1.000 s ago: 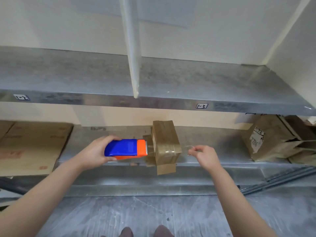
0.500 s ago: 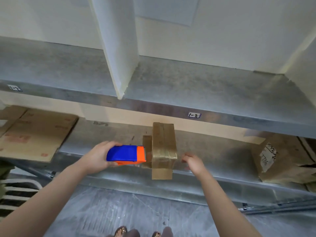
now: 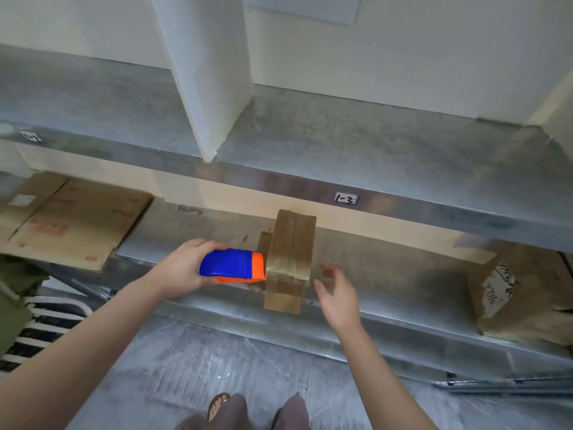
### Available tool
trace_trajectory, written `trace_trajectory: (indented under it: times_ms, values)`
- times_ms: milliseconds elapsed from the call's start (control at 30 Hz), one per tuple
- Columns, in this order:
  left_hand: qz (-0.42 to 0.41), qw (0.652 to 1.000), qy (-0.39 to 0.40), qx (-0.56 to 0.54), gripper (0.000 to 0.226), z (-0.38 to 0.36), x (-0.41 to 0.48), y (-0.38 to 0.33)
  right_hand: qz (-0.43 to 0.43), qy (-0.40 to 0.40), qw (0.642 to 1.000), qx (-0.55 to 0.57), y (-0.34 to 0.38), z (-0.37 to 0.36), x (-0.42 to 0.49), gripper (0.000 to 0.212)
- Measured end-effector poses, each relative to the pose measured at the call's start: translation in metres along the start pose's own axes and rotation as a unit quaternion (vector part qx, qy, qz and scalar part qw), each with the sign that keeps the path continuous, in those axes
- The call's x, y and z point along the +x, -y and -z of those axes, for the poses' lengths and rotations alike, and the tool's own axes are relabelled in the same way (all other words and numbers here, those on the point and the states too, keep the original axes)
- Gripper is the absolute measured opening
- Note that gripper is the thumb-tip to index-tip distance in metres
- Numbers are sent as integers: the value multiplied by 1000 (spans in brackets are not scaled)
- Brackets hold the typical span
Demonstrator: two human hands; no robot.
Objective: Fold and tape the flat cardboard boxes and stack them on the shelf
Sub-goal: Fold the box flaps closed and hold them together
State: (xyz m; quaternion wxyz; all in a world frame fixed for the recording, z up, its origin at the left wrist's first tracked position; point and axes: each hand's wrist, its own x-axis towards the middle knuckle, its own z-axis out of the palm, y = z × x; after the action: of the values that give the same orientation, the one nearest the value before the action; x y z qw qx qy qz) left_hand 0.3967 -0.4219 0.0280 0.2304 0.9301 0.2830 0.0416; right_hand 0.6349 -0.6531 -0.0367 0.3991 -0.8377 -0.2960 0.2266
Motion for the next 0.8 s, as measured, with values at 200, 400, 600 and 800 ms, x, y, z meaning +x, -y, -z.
trace_trajectory:
  times_ms: [200, 400, 600, 800]
  values:
    - [-10, 1000, 7, 7, 68, 3, 0, 2, 81, 115, 989, -49, 34, -8, 12, 64]
    - [-30, 997, 54, 43, 64, 28, 0, 33, 9, 77, 997, 29, 34, -23, 12, 60]
    - [-37, 993, 87, 76, 66, 56, -3, 67, -10, 67, 996, 55, 33, -31, 13, 61]
    - [-43, 991, 70, 110, 63, 56, 4, 74, -20, 60, 996, 58, 32, -32, 15, 62]
